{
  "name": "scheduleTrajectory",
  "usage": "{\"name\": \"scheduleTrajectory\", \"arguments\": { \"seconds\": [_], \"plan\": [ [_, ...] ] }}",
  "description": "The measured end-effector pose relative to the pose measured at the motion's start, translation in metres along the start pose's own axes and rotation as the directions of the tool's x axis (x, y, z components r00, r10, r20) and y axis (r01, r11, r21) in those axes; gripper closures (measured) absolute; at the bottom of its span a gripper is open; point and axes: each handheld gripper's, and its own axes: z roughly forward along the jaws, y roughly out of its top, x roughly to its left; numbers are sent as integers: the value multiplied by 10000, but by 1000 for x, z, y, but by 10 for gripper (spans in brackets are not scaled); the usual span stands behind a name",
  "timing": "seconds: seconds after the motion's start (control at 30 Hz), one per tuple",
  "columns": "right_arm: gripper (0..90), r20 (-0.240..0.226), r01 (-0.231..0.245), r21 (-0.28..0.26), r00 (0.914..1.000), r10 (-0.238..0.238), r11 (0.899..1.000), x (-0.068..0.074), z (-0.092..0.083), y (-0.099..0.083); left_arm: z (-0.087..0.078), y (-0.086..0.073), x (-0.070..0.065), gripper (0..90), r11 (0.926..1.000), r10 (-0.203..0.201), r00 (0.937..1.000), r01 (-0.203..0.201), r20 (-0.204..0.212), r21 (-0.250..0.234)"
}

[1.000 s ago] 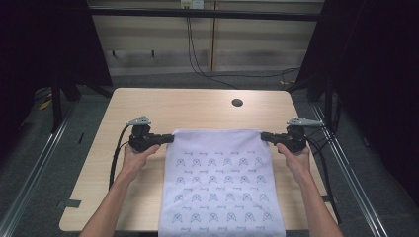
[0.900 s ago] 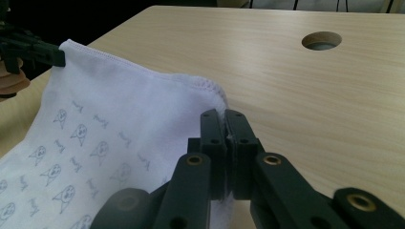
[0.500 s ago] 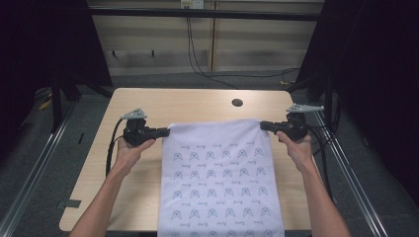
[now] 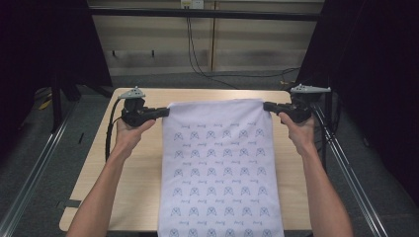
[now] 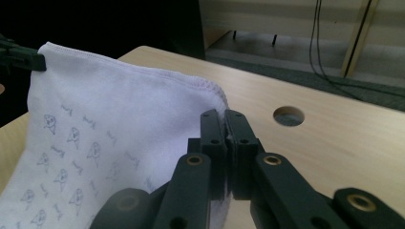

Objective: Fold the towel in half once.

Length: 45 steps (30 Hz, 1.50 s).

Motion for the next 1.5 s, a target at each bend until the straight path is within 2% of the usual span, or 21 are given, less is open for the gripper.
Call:
{"name": "scheduleTrajectory", "arguments": {
  "seconds": [0.17,0.23,0.3,0.33,0.47,0.57,0.6,0.77,0.87,0.9,1.03,1.1,1.13,1.17,1.23,1.27,1.3,1.37,1.43,1.47,1.5],
  "plan": [
    [877,322,151,-315,9994,-141,9994,-3,-15,30,-5,25,-5,881,9983,106,9999,-101,84,-578],
    [877,319,85,-417,9995,-72,9991,-3,-17,33,-5,28,-6,881,9983,132,9999,-125,109,-567],
    [877,31,-218,-970,9997,222,9950,-3,-21,33,-7,27,-9,881,9980,131,9997,-118,210,-627],
    [877,20,-190,-958,9998,192,9952,-2,-20,31,-8,23,-10,881,9973,100,9993,-74,351,-727],
    [878,-46,-5,-517,10000,2,9987,0,-18,10,-11,6,-17,881,9983,103,9987,-74,496,-575],
    [878,-497,-37,-386,9988,18,9992,4,-25,-6,-16,-4,-28,881,9987,281,9967,-248,763,-439],
    [879,-577,156,-210,9982,-168,9997,10,-34,-15,-18,-6,-32,881,9986,328,9957,-292,866,-434],
    [879,-753,321,-55,9966,-324,9995,21,-53,-36,-31,-22,-51,881,9984,529,9912,-498,1215,-285],
    [880,-956,429,168,9946,-411,9989,36,-76,-67,-43,-44,-65,881,9975,669,9886,-690,1350,114],
    [880,-1036,431,204,9938,-408,9989,39,-80,-72,-43,-44,-65,881,9975,669,9886,-690,1350,114],
    [881,-1244,485,592,9914,-409,9971,52,-95,-91,-50,-69,-76,881,9987,293,9850,-360,1700,365],
    [882,-1348,600,965,9898,-467,9935,64,-104,-106,-54,-84,-88,881,9954,611,9837,-727,1692,632],
    [882,-1525,466,1190,9879,-281,9918,74,-110,-123,-55,-92,-92,880,9931,736,9818,-883,1751,778],
    [882,-1489,517,1389,9884,-308,9890,77,-110,-129,-55,-98,-93,880,9916,701,9810,-882,1808,945],
    [882,-1519,526,1595,9880,-282,9858,80,-110,-139,-55,-118,-95,880,9898,198,9815,-461,1903,1350],
    [882,-1437,305,2096,9896,0,9773,83,-109,-159,-54,-125,-96,880,9875,42,9804,-350,1968,1534],
    [882,-1437,305,2096,9896,0,9773,83,-109,-159,-53,-130,-97,880,9825,-63,9788,-320,2045,1835],
    [882,-1265,306,2555,9920,20,9663,85,-110,-171,-52,-140,-104,881,9768,-229,9730,-271,2297,2122],
    [882,-1258,47,2633,9916,295,9647,85,-114,-179,-52,-149,-111,880,9683,-164,9695,-455,2445,2455],
    [882,-1300,0,2831,9908,384,9591,88,-115,-185,-52,-159,-114,880,9657,-443,9682,-216,2463,2588],
    [882,-1336,-11,2922,9901,420,9564,89,-115,-187,-52,-159,-114,880,9657,-443,9682,-216,2463,2588]
  ]
}}
